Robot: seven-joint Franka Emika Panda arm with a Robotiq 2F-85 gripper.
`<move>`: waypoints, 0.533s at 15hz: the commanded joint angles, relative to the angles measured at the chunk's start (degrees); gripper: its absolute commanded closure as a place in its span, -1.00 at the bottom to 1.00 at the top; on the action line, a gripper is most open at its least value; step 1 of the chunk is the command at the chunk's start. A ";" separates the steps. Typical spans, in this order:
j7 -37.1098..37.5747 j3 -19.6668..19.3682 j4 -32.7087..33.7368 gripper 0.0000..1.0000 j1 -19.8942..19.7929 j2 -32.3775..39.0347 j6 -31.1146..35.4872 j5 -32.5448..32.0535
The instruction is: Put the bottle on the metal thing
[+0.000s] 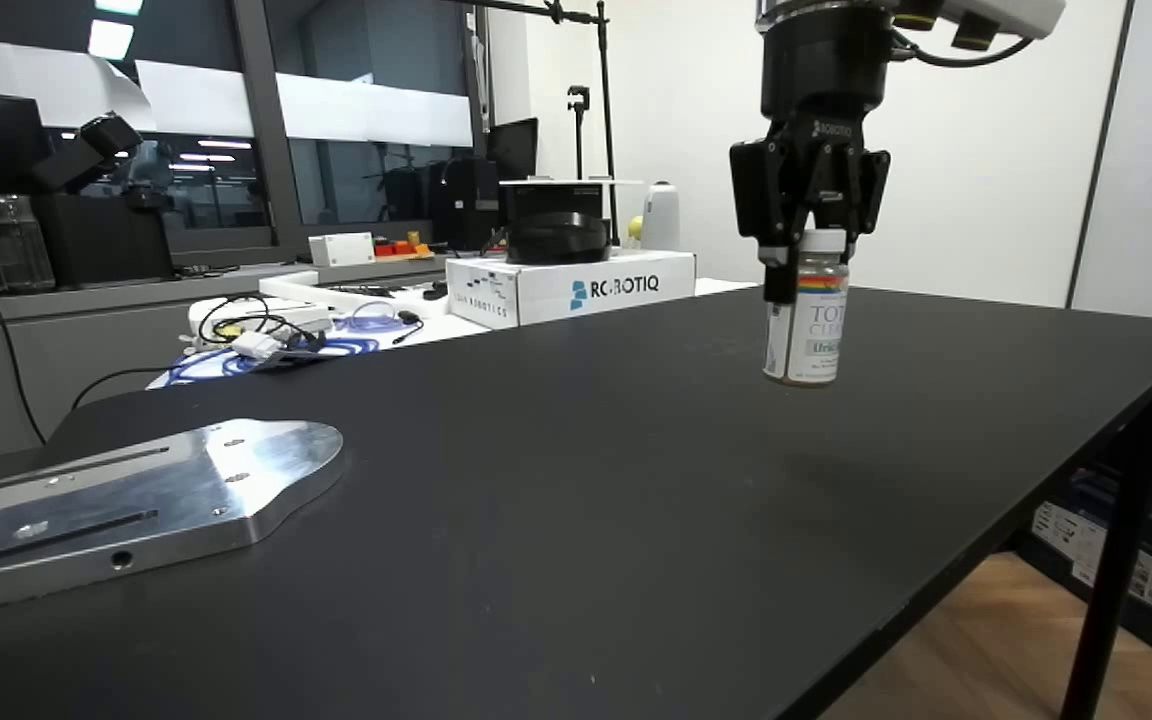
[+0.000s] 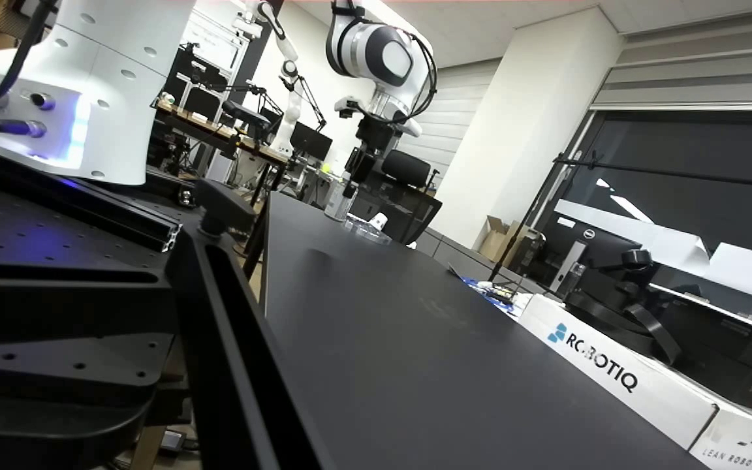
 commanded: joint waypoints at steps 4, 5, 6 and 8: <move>0.51 -0.99 4.50 0.39 -1.81 1.92 -0.84 -3.14; 0.92 -1.50 7.18 0.39 -2.31 3.32 -1.19 -5.05; 1.12 -1.92 9.78 0.39 -2.61 4.82 -1.29 -6.61; 2.39 -2.86 16.49 0.39 -2.50 9.14 -1.89 -10.83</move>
